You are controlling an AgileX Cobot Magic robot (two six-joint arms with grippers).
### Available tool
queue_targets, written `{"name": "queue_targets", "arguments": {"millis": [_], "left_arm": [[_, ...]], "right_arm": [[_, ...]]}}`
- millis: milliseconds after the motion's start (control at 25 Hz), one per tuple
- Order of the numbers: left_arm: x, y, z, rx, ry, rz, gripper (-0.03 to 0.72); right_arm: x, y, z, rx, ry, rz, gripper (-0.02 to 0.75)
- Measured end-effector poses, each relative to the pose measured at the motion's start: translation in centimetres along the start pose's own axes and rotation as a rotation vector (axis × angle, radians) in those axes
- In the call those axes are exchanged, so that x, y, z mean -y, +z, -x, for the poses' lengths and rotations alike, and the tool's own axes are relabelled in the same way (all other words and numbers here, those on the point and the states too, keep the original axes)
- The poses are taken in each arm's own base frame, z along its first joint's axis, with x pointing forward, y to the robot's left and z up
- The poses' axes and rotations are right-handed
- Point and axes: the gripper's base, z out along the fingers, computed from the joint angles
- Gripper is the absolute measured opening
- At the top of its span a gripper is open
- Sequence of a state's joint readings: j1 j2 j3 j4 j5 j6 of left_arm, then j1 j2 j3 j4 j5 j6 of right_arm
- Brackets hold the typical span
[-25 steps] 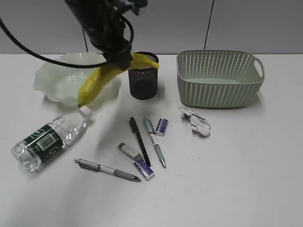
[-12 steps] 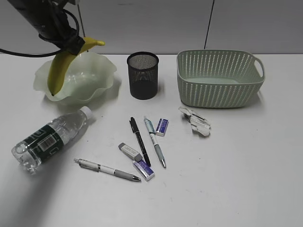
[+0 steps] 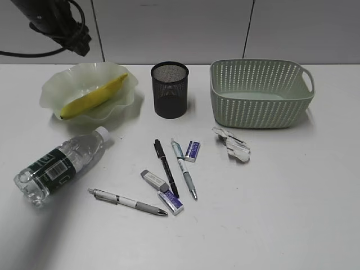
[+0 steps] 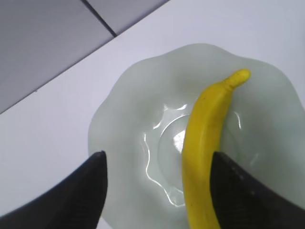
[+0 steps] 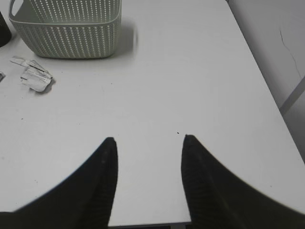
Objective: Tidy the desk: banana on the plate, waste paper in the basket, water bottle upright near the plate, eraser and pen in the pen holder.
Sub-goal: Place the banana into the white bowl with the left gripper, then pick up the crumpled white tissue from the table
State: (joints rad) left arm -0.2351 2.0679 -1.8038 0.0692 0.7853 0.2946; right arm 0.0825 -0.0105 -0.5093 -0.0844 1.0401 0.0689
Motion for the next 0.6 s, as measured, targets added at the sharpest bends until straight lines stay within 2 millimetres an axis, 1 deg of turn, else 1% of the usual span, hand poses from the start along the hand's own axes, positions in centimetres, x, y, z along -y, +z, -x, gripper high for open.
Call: {"name": "queue_targets", "arguments": {"millis": [120, 280, 440, 520, 600], "left_arm": [[-0.3, -3.7, 0.2, -0.013, -0.049, 0.004, 0.505], [-0.5, -9.7, -0.4, -0.072, -0.117, -0.005, 0.505], [-0.6, -16.8, -1.2, -0.049, -0.169, 0.006, 0.504], [-0.7, -20.7, -1.6, 0.02, -0.208, 0.024, 0.495], [-0.6, -24.3, -2.2, 0.094, -0.237, 0.039, 0.475]], "right_arm": [[0.0, 0.0, 0.0, 0.0, 0.0, 0.0, 0.36], [0.0, 0.0, 0.0, 0.0, 0.0, 0.0, 0.36], [0.0, 0.0, 0.0, 0.0, 0.0, 0.0, 0.36], [0.0, 0.0, 0.0, 0.0, 0.0, 0.0, 0.36], [0.0, 0.0, 0.0, 0.0, 0.0, 0.0, 0.36]]}}
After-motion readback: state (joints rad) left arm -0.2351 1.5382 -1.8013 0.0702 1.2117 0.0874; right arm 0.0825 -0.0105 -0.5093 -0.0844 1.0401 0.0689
